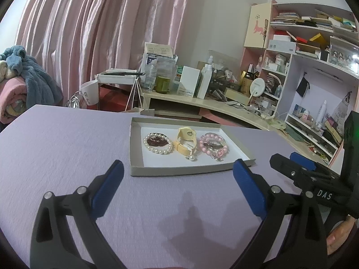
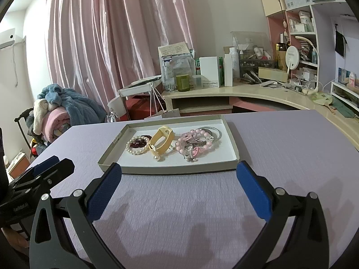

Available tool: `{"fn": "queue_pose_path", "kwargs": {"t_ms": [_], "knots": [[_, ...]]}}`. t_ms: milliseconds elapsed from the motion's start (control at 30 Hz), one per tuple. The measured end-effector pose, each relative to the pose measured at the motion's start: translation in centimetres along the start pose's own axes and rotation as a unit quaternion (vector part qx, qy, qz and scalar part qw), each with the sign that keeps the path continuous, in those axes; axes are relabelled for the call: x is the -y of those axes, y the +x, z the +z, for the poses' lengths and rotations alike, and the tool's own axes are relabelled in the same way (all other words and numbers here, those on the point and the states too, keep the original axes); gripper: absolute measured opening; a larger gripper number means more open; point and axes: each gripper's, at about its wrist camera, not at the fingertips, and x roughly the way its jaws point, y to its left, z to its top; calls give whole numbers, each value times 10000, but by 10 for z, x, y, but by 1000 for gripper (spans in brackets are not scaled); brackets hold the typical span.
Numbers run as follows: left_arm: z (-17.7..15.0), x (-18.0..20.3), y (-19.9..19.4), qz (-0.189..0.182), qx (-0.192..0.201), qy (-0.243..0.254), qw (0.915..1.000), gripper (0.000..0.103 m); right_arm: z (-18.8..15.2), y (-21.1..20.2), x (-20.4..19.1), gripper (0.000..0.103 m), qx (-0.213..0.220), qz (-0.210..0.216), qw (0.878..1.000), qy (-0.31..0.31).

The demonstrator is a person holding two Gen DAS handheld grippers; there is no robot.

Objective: Organize jewelry

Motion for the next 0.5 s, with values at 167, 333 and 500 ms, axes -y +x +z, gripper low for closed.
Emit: {"fn": "queue_pose_path", "kwargs": {"t_ms": [167, 333, 500], "knots": [[1, -1, 0, 12, 14, 5, 10000, 98, 0, 0, 1, 102, 14, -6, 10000, 14], [1, -2, 0, 19, 8, 2, 10000, 98, 0, 0, 0, 102, -4, -1, 10000, -5], [1, -2, 0, 23, 8, 5, 10000, 98, -1, 1, 0, 102, -6, 2, 10000, -7]]}}
